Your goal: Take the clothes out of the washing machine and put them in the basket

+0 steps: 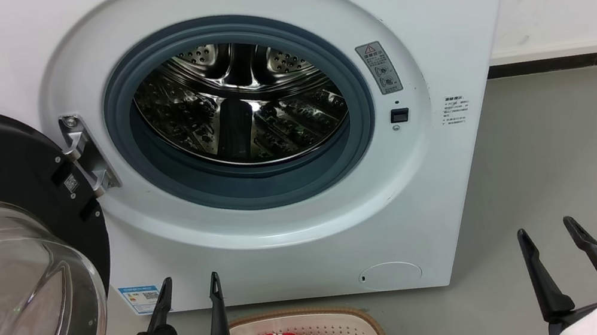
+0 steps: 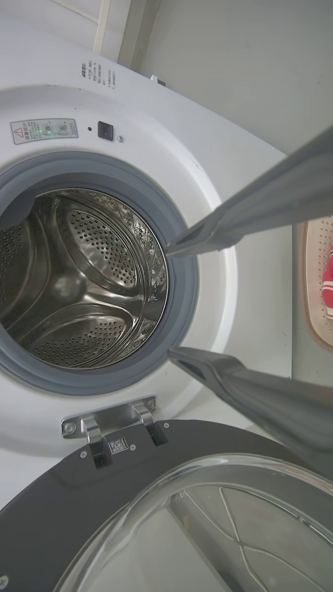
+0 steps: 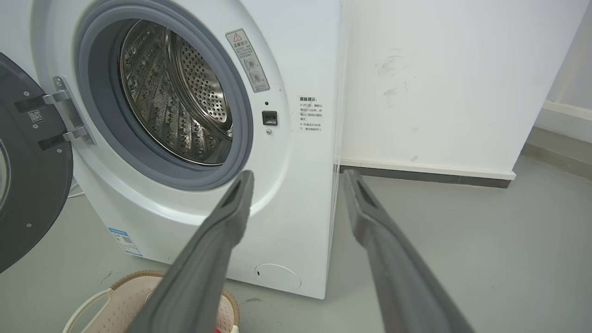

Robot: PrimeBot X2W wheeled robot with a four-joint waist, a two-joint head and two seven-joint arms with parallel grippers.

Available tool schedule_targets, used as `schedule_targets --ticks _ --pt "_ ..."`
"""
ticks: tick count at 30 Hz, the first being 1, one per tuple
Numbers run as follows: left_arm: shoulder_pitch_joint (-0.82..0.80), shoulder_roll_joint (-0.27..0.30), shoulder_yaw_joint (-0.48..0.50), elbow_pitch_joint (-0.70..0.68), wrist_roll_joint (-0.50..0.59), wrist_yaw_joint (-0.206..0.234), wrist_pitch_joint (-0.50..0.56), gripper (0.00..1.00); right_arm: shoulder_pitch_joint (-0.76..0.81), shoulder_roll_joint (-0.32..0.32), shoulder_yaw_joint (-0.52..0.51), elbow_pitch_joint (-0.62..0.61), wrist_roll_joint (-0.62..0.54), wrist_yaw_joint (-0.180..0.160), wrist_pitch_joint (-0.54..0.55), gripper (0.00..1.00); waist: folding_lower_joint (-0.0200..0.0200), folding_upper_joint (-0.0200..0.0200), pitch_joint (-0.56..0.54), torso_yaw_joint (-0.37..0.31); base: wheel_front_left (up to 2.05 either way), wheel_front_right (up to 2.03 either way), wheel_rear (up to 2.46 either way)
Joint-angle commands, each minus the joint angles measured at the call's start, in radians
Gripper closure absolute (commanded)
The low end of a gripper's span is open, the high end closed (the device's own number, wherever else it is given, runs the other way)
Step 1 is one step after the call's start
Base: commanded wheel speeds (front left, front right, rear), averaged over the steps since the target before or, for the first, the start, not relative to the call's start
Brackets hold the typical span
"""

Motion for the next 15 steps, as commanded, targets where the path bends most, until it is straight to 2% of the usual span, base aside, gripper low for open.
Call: schedule_targets --ticks 1,7,8,11,15 --pt "-0.006 0.001 -0.002 0.002 0.0 0.005 0.001 0.0 -0.001 0.0 0.001 0.003 0.001 -0.001 -0.004 0.0 0.0 0.0 0.001 0.0 0.0 0.0 0.0" --pt "-0.012 0.006 -0.008 0.002 -0.006 0.002 -0.003 0.0 -0.009 0.0 0.004 0.007 0.007 -0.001 -0.01 0.0 0.0 0.0 0.005 -0.001 0.0 0.0 0.0" --pt "-0.004 0.005 -0.009 0.002 -0.003 0.003 0.0 1.0 -0.002 0.0 0.004 0.006 0.003 0.0 -0.005 1.0 0.0 0.0 0.006 -0.002 0.0 0.0 0.0" --pt "0.002 0.002 -0.004 0.026 -0.016 0.002 0.007 1.0 0.005 0.001 0.008 0.026 0.017 0.0 -0.005 1.0 0.0001 0.0 0.006 -0.002 0.0 0.0 0.0" --pt "-0.009 -0.001 0.017 0.033 -0.1 -0.008 0.033 1.0 -0.006 -0.004 0.007 0.034 0.112 0.0 0.003 1.0 0.0001 0.0 0.008 -0.004 0.0 0.0 0.0"
